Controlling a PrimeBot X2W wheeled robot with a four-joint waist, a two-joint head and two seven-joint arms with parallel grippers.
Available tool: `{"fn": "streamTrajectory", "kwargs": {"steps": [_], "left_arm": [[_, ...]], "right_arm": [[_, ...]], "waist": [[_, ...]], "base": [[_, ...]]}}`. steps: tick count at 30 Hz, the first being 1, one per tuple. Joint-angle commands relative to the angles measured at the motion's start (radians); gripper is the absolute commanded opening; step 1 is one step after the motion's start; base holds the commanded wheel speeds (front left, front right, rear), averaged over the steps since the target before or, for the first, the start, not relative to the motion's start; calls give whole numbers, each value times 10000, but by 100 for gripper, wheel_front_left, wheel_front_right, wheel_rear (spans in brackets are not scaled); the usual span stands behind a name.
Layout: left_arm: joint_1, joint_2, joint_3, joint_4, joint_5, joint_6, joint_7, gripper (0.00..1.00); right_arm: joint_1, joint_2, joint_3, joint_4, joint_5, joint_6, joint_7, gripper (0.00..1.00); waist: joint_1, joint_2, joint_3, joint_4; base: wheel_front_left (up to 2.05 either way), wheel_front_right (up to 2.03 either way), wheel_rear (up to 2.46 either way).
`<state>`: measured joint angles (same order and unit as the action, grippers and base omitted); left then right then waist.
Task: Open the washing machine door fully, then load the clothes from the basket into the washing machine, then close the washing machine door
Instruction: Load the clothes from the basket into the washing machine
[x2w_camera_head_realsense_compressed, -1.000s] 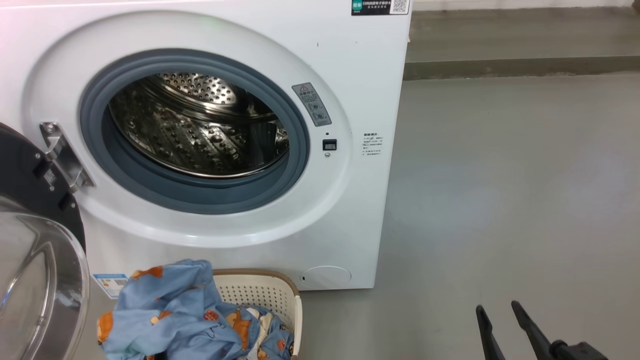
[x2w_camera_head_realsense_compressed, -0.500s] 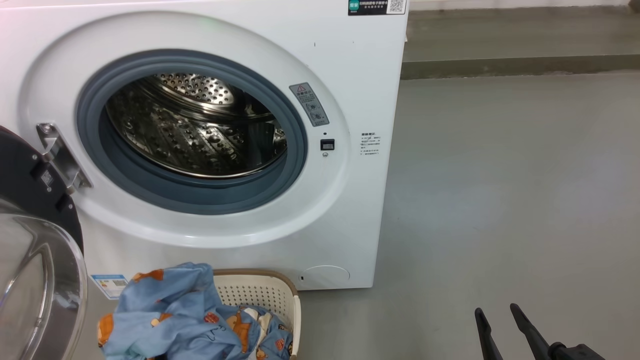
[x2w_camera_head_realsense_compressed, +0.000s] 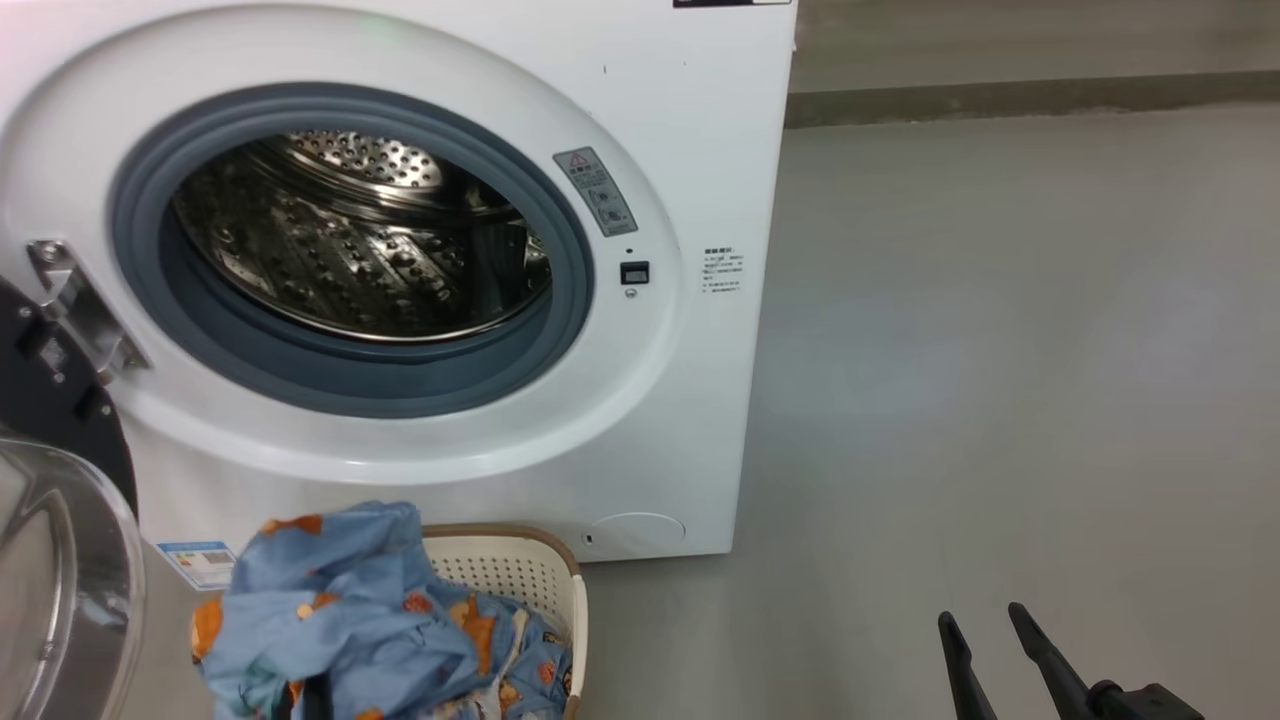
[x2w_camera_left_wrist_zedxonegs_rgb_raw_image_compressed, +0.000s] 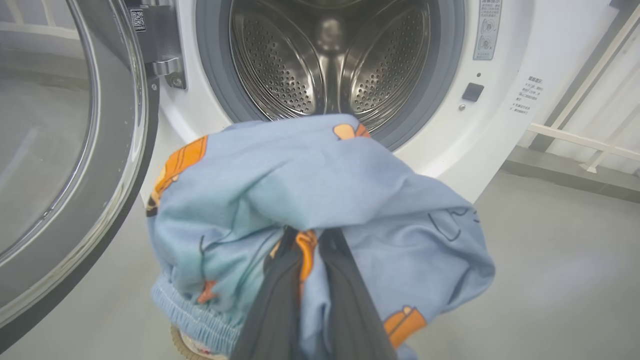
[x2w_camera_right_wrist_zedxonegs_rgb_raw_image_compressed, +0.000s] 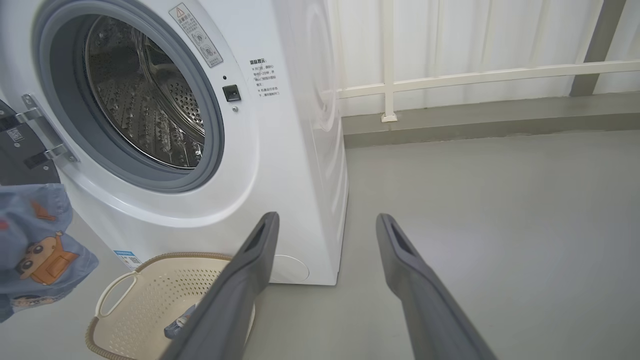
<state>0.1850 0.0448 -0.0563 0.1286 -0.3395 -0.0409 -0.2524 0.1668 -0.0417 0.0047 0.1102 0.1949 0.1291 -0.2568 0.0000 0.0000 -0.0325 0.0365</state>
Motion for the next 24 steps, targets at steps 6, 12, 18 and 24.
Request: {"fn": "streamTrajectory", "kwargs": {"steps": [6, 12, 18, 24], "left_arm": [[-1670, 75, 521, 314, 98, -129, -93, 0], [-3441, 463, 935, 939, 248, -197, -93, 0], [-5938, 1398, 1443, 2046, 541, -111, -93, 0], [-8033, 2406, 1641, 3238, 822, -44, -87, 0]], "right_arm": [[-578, -85, 382, -284, 215, 16, -49, 100], [-1122, -85, 603, -347, 407, 16, -49, 100], [-1853, -85, 947, -321, 658, 16, -49, 100], [-2291, -85, 1303, -256, 883, 16, -49, 100]], "waist": [[0, 0, 697, -560], [0, 0, 1749, -1187], [0, 0, 3092, -2138], [0, 0, 4075, -2952]], "base": [[0, 0, 0], [0, 0, 0], [0, 0, 0], [0, 0, 0]]}}
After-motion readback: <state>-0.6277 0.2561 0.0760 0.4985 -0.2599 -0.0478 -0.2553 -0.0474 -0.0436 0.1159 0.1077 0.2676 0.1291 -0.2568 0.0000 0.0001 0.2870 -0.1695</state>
